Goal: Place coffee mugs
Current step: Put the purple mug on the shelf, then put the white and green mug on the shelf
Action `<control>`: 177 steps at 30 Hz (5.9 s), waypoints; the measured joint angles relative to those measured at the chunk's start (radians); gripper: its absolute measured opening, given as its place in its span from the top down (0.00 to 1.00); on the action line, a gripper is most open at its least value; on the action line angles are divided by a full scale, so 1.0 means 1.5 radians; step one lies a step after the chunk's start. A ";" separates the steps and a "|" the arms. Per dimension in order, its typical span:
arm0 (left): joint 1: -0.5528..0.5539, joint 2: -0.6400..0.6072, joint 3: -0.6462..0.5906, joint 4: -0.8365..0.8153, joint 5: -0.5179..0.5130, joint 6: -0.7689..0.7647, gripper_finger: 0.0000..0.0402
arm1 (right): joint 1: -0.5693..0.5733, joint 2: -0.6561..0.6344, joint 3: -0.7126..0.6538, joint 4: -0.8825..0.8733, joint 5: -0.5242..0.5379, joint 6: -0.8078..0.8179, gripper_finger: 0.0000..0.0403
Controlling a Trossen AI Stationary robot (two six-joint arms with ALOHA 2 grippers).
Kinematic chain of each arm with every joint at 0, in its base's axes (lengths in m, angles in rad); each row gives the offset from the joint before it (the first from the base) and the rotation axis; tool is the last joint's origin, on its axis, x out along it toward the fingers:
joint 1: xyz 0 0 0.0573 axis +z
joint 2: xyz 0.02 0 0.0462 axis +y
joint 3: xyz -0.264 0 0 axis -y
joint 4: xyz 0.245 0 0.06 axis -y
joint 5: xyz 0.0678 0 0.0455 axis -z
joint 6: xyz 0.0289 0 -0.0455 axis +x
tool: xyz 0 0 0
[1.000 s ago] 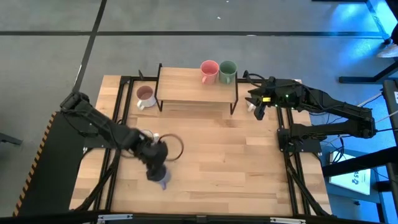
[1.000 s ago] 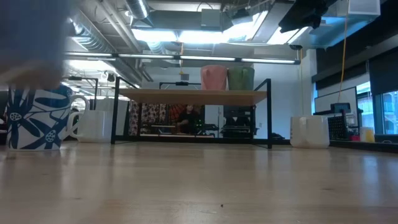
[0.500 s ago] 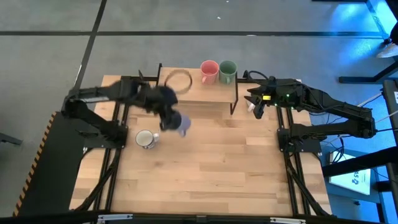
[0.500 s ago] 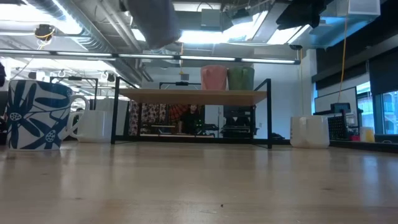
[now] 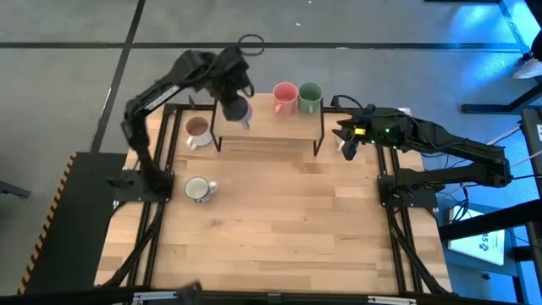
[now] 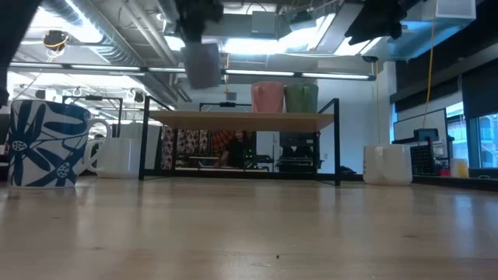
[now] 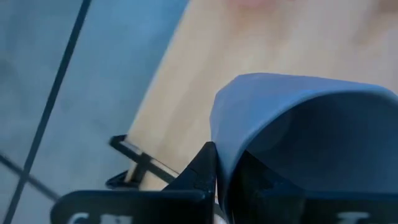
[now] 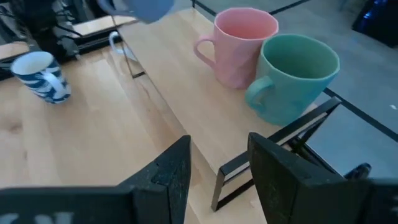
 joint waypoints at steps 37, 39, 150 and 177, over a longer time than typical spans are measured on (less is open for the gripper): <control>0.115 0.197 0.110 0.097 0.177 0.229 0.94 | 0.000 0.064 0.000 -0.033 0.023 0.034 0.64; 0.115 0.197 0.110 0.098 0.175 0.229 0.93 | 0.000 0.064 0.000 -0.033 0.023 0.034 0.64; -0.016 0.146 0.014 0.173 0.119 0.107 0.97 | 0.000 0.064 -0.001 -0.033 -0.008 0.033 0.64; -0.038 0.082 0.031 0.192 0.084 0.083 0.73 | 0.000 0.064 -0.001 -0.030 -0.008 0.034 0.64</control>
